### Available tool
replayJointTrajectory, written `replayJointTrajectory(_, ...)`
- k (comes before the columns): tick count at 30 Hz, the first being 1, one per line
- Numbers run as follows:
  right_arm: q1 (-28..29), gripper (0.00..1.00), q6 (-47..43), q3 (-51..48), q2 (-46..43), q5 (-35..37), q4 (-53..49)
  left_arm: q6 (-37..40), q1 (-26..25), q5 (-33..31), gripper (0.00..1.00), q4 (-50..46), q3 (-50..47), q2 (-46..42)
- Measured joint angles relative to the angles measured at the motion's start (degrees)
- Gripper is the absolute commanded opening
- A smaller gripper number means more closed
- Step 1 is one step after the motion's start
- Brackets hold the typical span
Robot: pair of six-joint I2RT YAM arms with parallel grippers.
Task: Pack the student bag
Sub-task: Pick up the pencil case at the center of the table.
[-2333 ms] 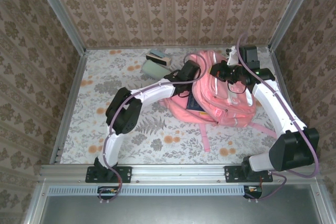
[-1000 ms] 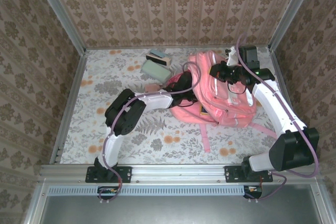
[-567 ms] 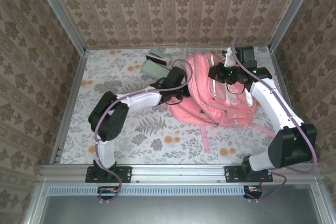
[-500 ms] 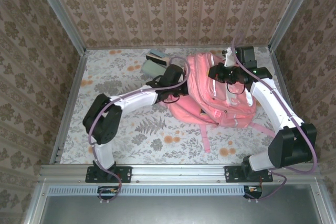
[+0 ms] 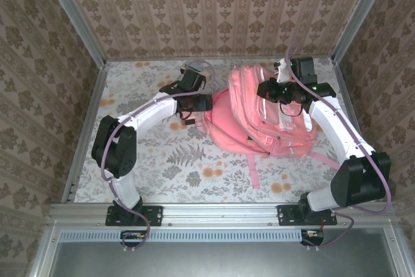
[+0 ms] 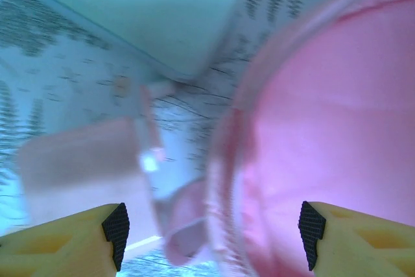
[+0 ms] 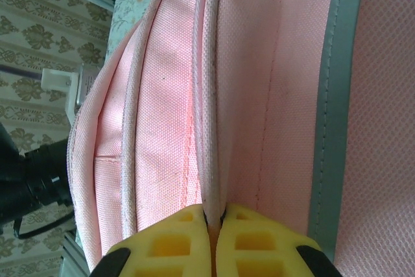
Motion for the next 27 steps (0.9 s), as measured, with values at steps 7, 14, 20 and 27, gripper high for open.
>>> replayJointTrajectory(7, -0.02, 0.1, 0.0, 0.0, 0.11, -0.15, 0.0, 1.46, 1.55, -5.49, 0.74, -5.75, 7.19, 5.6)
replayJointTrajectory(14, -0.02, 0.1, 0.0, 0.0, 0.11, -0.15, 0.0, 1.49, 1.79, -8.94, 0.74, -11.37, 8.13, 8.74)
replayJointTrajectory(20, 0.0, 0.11, 0.0, 0.0, 0.44, -0.24, 0.02, 1.38, 2.14, -9.55, 0.8, -13.38, 8.31, 9.35)
replayJointTrajectory(27, 0.0, 0.12, 0.02, 0.0, 0.63, -0.42, 0.04, 0.2, 2.12, -6.69, 0.8, -13.27, 7.3, 9.4)
